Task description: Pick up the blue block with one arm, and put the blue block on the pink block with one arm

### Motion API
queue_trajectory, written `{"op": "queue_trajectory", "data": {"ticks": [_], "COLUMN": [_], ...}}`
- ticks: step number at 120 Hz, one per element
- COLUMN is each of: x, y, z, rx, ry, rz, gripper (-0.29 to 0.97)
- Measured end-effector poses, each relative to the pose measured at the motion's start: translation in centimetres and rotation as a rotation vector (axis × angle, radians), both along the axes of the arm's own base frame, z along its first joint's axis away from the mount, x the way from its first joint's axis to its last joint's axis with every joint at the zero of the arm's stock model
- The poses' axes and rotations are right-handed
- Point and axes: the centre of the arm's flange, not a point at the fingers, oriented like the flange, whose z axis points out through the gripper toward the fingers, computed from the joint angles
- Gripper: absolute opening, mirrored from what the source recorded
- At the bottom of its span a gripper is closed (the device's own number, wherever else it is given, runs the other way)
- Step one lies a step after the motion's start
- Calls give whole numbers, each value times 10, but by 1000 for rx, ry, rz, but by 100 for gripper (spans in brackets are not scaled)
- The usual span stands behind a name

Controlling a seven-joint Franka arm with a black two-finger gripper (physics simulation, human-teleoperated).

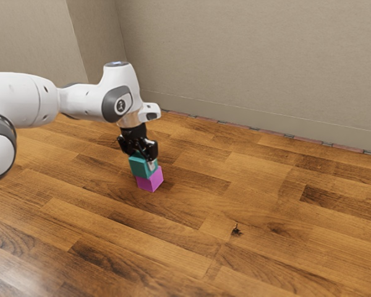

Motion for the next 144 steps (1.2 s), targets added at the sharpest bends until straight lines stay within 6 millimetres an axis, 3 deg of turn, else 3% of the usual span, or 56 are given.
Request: {"op": "queue_trajectory", "data": {"ticks": [39, 71, 144], "x": [-2, 1, 8], "y": [13, -3, 11], "z": [0, 4, 10], "rx": [14, 18, 66], "ry": [13, 2, -6], "rz": [-8, -11, 68], "gripper": [36, 36, 36]}}
